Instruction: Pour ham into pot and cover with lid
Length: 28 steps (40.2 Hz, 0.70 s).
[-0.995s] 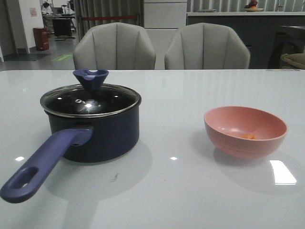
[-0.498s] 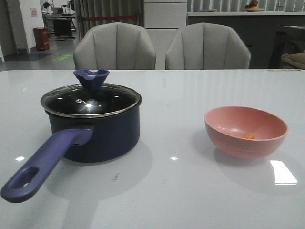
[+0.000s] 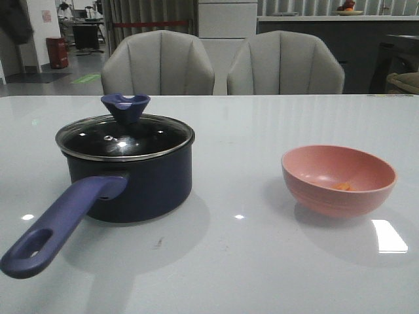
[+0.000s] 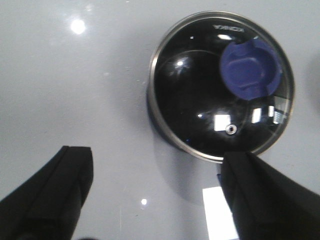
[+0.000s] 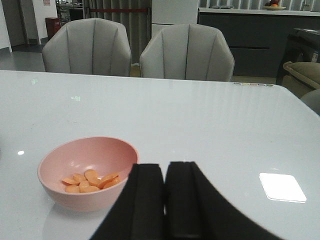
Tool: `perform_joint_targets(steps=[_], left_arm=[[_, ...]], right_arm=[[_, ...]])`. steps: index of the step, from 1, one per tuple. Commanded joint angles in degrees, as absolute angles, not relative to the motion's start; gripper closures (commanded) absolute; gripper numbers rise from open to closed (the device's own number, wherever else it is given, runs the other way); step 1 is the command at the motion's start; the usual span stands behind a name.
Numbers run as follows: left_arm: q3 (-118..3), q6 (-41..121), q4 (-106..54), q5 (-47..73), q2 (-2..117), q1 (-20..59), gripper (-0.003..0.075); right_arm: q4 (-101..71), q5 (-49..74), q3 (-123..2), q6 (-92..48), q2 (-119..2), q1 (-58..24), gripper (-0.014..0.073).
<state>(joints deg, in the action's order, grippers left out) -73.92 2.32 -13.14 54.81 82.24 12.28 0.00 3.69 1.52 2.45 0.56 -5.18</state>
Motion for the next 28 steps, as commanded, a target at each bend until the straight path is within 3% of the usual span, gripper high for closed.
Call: perform_joint_targets(steps=[1, 11, 28], left_arm=[[-79.3, 0.0, -14.5, 53.4, 84.5, 16.0, 0.0171], [-88.8, -8.9, -7.6, 54.7, 94.4, 23.1, 0.0171], [-99.2, -16.7, -1.5, 58.9, 104.7, 27.2, 0.0171]], right_arm=[[0.7, -0.6, 1.3, 2.3, 1.7, -4.9, 0.0449], [0.7, -0.6, 1.3, 2.3, 1.7, -4.9, 0.0449], [0.7, -0.6, 1.3, 2.3, 1.8, -4.9, 0.0449]])
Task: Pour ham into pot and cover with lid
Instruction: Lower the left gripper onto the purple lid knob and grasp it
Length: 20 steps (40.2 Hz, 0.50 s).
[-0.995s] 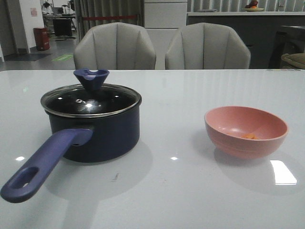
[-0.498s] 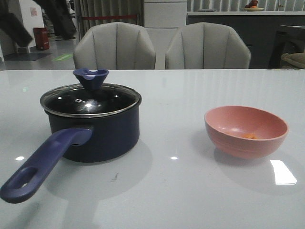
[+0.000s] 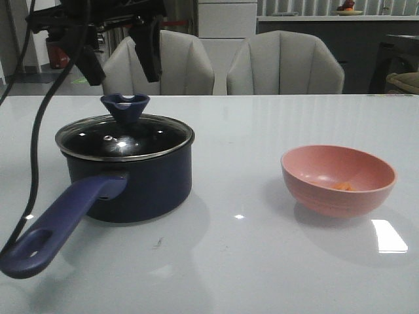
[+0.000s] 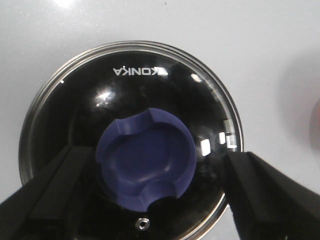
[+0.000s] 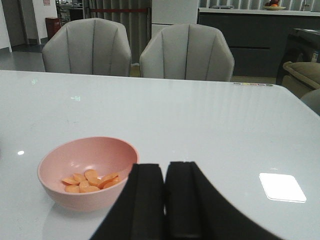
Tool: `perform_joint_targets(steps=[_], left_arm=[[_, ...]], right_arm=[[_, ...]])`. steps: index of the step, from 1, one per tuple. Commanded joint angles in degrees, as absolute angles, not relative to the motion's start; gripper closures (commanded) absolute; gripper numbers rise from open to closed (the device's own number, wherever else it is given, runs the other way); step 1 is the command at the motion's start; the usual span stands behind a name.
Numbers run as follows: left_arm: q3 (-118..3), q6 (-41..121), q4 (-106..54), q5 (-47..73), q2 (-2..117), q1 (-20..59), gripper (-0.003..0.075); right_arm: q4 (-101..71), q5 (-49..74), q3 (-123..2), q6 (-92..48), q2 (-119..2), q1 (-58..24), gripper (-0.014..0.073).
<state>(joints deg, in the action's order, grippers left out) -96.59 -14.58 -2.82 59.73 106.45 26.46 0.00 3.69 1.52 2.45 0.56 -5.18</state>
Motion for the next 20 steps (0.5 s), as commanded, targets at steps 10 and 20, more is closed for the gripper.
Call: perform_joint_targets(steps=[10, 20], left_arm=[[-99.2, -19.3, -0.6, 58.8, 107.0, 27.4, 0.0171], [-99.2, -20.8, 0.3, 58.6, 107.5, 27.4, 0.0171]], right_arm=[[0.7, -0.6, 1.3, 2.3, 1.8, -4.9, 0.0449], [0.7, -0.6, 1.3, 2.3, 1.8, -4.9, 0.0449]])
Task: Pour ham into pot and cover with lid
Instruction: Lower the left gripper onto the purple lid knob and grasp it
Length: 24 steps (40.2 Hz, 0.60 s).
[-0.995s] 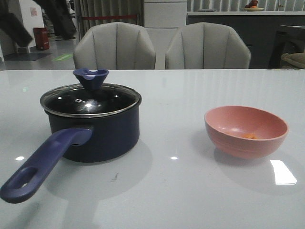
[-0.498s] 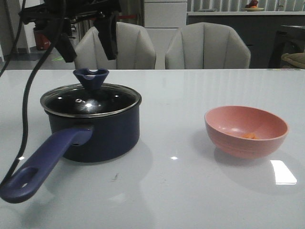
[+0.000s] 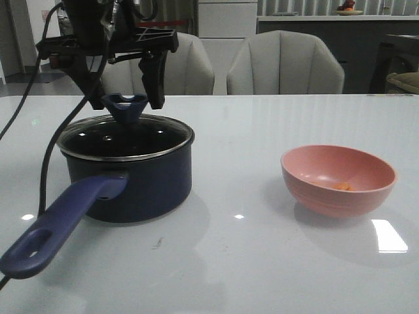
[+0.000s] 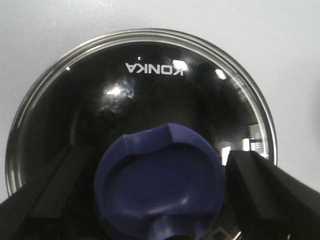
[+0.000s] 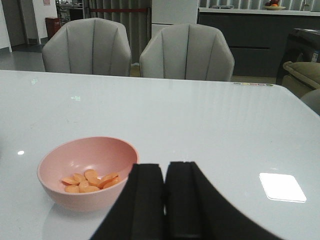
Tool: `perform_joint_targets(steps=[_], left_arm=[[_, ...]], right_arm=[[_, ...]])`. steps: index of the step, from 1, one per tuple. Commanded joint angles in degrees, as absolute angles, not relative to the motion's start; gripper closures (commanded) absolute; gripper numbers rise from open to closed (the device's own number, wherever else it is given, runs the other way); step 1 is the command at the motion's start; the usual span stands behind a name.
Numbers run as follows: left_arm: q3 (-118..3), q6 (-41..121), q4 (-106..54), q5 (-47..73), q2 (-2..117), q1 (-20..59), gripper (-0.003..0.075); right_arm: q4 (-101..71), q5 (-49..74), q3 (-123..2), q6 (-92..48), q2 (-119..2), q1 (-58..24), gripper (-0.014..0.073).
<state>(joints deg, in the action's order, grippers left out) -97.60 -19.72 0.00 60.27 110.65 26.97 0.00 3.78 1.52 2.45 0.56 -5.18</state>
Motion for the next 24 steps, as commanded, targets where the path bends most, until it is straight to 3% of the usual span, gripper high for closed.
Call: perform_joint_targets(steps=[1, 24], left_arm=[[-99.2, -20.8, 0.3, 58.6, 107.5, 27.4, 0.0171], [-99.2, -21.7, 0.0, 59.0, 109.1, 27.4, 0.0171]], right_arm=[[0.7, -0.6, 1.3, 2.3, 1.8, -4.9, 0.0449], [0.7, -0.6, 1.3, 2.3, 1.8, -4.9, 0.0449]])
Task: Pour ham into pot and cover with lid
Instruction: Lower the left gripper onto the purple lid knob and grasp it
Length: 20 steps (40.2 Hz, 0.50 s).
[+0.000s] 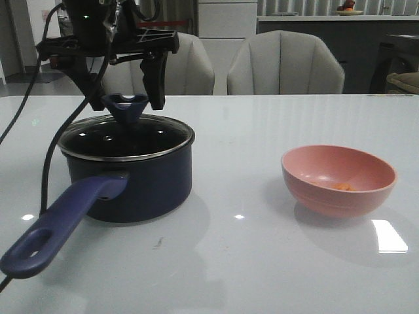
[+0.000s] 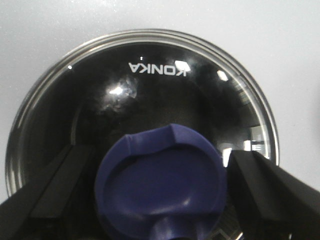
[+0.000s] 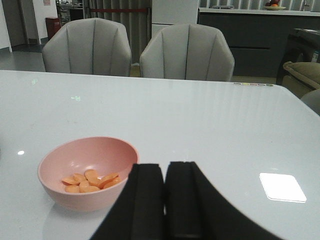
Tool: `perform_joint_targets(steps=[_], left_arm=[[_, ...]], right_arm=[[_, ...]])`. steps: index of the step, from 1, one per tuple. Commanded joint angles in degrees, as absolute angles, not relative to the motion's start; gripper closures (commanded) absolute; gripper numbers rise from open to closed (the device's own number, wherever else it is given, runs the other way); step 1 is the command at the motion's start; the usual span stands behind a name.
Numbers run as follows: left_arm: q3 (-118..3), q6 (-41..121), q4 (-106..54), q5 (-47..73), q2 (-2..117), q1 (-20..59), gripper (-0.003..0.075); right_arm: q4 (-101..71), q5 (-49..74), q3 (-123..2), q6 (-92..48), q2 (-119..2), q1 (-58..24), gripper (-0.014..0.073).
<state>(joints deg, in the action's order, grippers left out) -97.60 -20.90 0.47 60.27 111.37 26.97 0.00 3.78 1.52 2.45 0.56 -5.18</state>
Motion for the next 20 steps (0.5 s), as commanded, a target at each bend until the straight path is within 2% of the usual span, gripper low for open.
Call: perform_joint_targets(steps=[1, 7, 20], left_arm=[[-99.2, -21.7, 0.0, 59.0, 109.1, 27.4, 0.0171], [-99.2, -21.7, 0.0, 58.4, 109.1, 27.4, 0.0196], [-99.2, -21.7, 0.3, 58.4, 109.1, 27.4, 0.0367]], right_arm=[[0.7, -0.6, 1.3, 2.3, 1.8, -4.9, 0.0449], [0.7, -0.6, 1.3, 2.3, 1.8, -4.9, 0.0449], [0.7, -0.6, 1.3, 2.3, 1.8, -4.9, 0.0449]])
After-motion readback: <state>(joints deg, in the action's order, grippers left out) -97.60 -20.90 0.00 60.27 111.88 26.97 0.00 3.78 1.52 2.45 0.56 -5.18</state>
